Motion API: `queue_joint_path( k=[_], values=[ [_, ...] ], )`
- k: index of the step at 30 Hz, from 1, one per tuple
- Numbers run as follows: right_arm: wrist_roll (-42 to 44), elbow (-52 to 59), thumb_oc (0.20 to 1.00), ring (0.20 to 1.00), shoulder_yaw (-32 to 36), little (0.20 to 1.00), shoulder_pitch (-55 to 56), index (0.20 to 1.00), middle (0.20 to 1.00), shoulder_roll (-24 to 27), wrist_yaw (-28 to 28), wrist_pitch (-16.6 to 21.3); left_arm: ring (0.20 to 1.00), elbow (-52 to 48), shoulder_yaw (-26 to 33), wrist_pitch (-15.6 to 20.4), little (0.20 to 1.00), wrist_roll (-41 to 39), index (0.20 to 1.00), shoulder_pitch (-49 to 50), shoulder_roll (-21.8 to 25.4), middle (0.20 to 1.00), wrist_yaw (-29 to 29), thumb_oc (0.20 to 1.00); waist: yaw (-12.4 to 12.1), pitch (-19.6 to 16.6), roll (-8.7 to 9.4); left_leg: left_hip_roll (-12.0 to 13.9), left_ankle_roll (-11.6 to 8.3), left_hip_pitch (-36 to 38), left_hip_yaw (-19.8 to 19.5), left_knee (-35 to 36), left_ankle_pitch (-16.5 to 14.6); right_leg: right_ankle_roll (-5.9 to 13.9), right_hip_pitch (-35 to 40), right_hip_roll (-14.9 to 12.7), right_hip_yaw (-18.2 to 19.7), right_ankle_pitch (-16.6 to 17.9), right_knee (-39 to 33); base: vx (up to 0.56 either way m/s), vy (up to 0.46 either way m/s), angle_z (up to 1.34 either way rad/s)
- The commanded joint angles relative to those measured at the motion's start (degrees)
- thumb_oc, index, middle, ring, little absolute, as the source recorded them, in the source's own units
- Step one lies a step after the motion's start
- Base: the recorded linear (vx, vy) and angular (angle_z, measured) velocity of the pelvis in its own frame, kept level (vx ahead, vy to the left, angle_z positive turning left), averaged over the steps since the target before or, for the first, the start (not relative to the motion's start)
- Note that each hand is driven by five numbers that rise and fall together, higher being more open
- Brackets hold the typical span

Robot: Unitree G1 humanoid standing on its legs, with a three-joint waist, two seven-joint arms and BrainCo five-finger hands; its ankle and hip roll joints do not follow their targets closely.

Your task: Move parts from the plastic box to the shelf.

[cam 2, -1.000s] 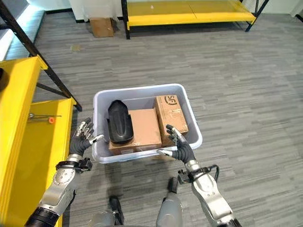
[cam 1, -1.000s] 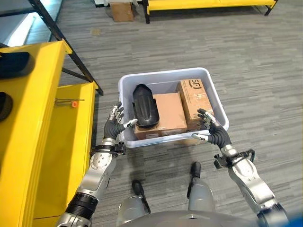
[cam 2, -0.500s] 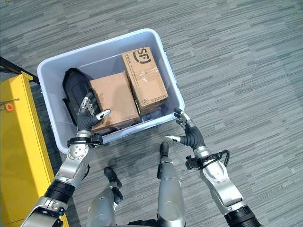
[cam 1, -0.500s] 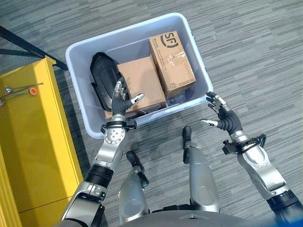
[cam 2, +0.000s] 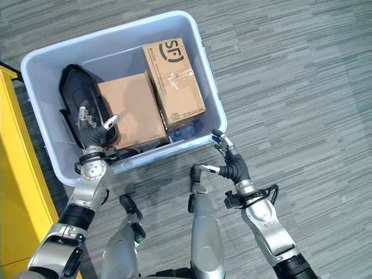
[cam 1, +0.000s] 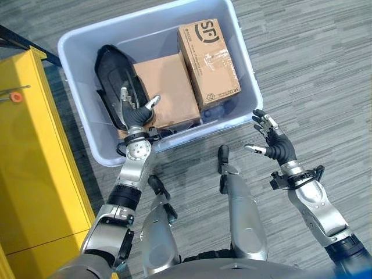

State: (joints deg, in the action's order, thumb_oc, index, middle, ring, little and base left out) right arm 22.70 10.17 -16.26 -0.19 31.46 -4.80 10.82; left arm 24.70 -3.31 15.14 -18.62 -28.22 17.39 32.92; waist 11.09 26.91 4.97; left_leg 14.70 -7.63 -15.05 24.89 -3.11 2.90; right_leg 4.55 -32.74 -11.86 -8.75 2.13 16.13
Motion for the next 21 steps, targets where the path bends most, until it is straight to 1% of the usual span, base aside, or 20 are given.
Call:
queue_joint_path(
  k=[1,3,5,6,7,8,9,10,12,13,14,17,18,19,21],
  values=[
    [2.4,3.8,1.0,1.0,0.1,1.0,0.7,1.0,1.0,-2.4,0.1,4.3,1.0,0.9,0.4,4.0,1.0,1.3,1.0,0.2,3.6,1.0,3.7,1.0,0.2,-3.7,2.15,5.2,-4.22,-1.1,-3.5,-5.7,-1.6,6.44,0.5,-3.9,3.2,2.8,-1.3,0.0,0.0,0.0],
    [3.1,3.7,1.0,1.0,-0.5,1.0,0.6,1.0,1.0,-2.2,0.1,4.7,1.0,4.6,1.0,4.1,1.0,0.9,1.0,-2.5,4.8,1.0,5.0,1.0,0.9,-4.0,2.73,5.4,-4.5,-1.7,-3.5,-5.9,-1.6,6.39,0.2,-3.4,3.3,2.9,-1.5,0.0,0.0,0.0],
    [3.3,3.7,1.0,1.0,-0.7,1.0,0.7,1.0,1.0,-2.1,0.2,4.8,1.0,6.4,0.9,3.9,1.0,1.0,1.0,-3.6,5.3,1.0,5.6,1.0,1.2,-4.1,2.92,5.5,-4.58,-1.9,-3.4,-5.9,-1.5,6.41,-0.1,-3.3,3.4,3.0,-1.5,0.0,-0.003,-0.02],
    [3.7,3.6,1.0,1.0,-1.1,1.0,0.7,1.0,1.0,-1.9,0.4,5.0,1.0,9.5,0.7,4.0,1.0,0.2,1.0,-5.7,6.3,1.0,6.1,1.0,1.6,-4.2,3.23,5.6,-4.71,-2.3,-3.4,-6.1,-1.4,6.37,-0.5,-3.1,3.5,3.0,-1.6,0.0,-0.005,-0.05],
    [3.7,3.6,1.0,1.0,-1.1,1.0,0.7,1.0,1.0,-1.9,0.4,5.0,1.0,9.6,0.7,4.0,1.0,0.2,1.0,-5.7,6.3,1.0,6.0,1.0,1.6,-4.2,3.24,5.6,-4.71,-2.4,-3.4,-6.1,-1.4,6.37,-0.5,-3.1,3.5,3.0,-1.6,0.0,-0.006,-0.06],
    [4.0,3.6,1.0,1.0,-1.6,1.0,0.9,1.0,1.0,-1.6,0.5,5.1,1.0,12.8,0.5,3.4,1.0,-0.6,1.0,-7.8,7.3,1.0,6.3,1.0,2.2,-4.3,3.58,5.7,-4.86,-2.6,-3.3,-6.2,-1.4,6.4,-0.8,-2.8,3.7,3.1,-1.7,0.0,0.002,-0.03],
    [4.1,3.6,1.0,1.0,-1.5,1.0,0.9,1.0,1.0,-1.7,0.5,5.1,1.0,13.0,0.4,3.5,1.0,-0.7,1.0,-8.0,7.3,1.0,6.2,1.0,2.2,-4.3,3.6,5.7,-4.86,-2.6,-3.3,-6.2,-1.4,6.4,-0.9,-2.8,3.7,3.1,-1.7,0.0,0.0,0.0],
    [4.5,3.5,1.0,1.0,-1.9,1.0,0.9,1.0,1.0,-1.3,0.8,5.3,1.0,17.0,-0.6,2.1,1.0,0.1,1.0,-10.2,8.7,1.0,6.1,1.0,2.8,-4.4,3.87,5.9,-4.96,-3.0,-3.2,-6.4,-1.4,6.42,-1.3,-2.6,3.9,3.2,-1.7,0.0,0.009,-0.11],
    [4.7,3.5,1.0,1.0,-2.1,1.0,1.1,1.0,1.0,-0.8,1.0,5.3,1.0,21.8,-1.6,1.2,1.0,-2.9,1.0,-12.8,9.0,1.0,3.9,1.0,3.4,-4.5,4.18,6.1,-5.04,-3.5,-3.2,-6.8,-1.5,6.37,-1.8,-2.3,4.2,3.3,-1.6,0.0,-0.002,-0.17],
    [4.8,3.5,1.0,1.0,-2.1,1.0,1.3,1.0,1.0,-0.6,1.1,5.3,1.0,23.5,-2.2,0.6,1.0,-2.5,1.0,-13.9,9.6,1.0,3.4,1.0,3.7,-4.4,4.24,6.2,-5.08,-3.7,-3.2,-6.9,-1.5,6.34,-2.0,-2.2,4.3,3.3,-1.7,0.0,-0.008,-0.1],
    [4.9,3.3,1.0,1.0,-2.0,1.0,1.4,1.0,1.0,-0.4,1.3,5.2,1.0,26.4,-3.3,-0.8,1.0,-2.1,1.0,-15.6,10.2,1.0,2.3,1.0,4.0,-4.4,4.33,6.3,-5.13,-3.9,-3.1,-7.2,-1.6,6.27,-2.2,-2.1,4.5,3.3,-1.6,0.0,0.007,-0.05],
    [5.3,3.5,1.0,1.0,-2.0,1.0,1.9,1.0,1.0,0.0,1.7,5.1,1.0,29.3,-4.0,-1.3,1.0,-3.9,1.0,-17.4,10.5,1.0,0.2,1.0,4.6,-4.4,4.43,6.4,-5.26,-4.3,-3.0,-7.5,-1.6,6.24,-2.7,-1.8,4.7,3.4,-1.4,0.0,0.001,-0.01],
    [5.3,3.7,1.0,1.0,-2.0,1.0,2.2,1.0,1.0,0.4,2.0,5.0,1.0,32.8,-4.8,-2.2,1.0,-5.9,1.0,-19.3,10.4,1.0,-2.4,1.0,5.2,-4.6,4.57,6.6,-5.36,-4.7,-3.0,-7.7,-1.6,6.27,-3.1,-1.5,5.0,3.4,-1.5,0.0,0.0,0.0],
    [5.6,3.6,1.0,1.0,-1.9,1.0,2.5,1.0,1.0,0.3,2.3,4.8,1.0,34.0,-5.2,-2.7,1.0,-6.7,1.0,-19.8,10.5,1.0,-4.2,1.0,5.5,-4.7,4.59,6.6,-5.38,-4.8,-3.0,-7.8,-1.6,6.29,-3.2,-1.4,5.2,3.5,-1.6,0.0,0.0,0.0],
    [5.9,3.5,1.0,1.0,-2.0,1.0,2.9,1.0,1.0,0.4,3.1,4.6,1.0,37.5,-6.7,-5.1,1.0,-4.6,1.0,-21.3,10.7,1.0,-6.4,1.0,6.0,-5.0,4.71,6.6,-5.41,-4.9,-2.9,-7.8,-1.6,6.33,-3.6,-1.2,5.4,3.7,-1.7,0.0,0.007,-0.03]
  ],
)
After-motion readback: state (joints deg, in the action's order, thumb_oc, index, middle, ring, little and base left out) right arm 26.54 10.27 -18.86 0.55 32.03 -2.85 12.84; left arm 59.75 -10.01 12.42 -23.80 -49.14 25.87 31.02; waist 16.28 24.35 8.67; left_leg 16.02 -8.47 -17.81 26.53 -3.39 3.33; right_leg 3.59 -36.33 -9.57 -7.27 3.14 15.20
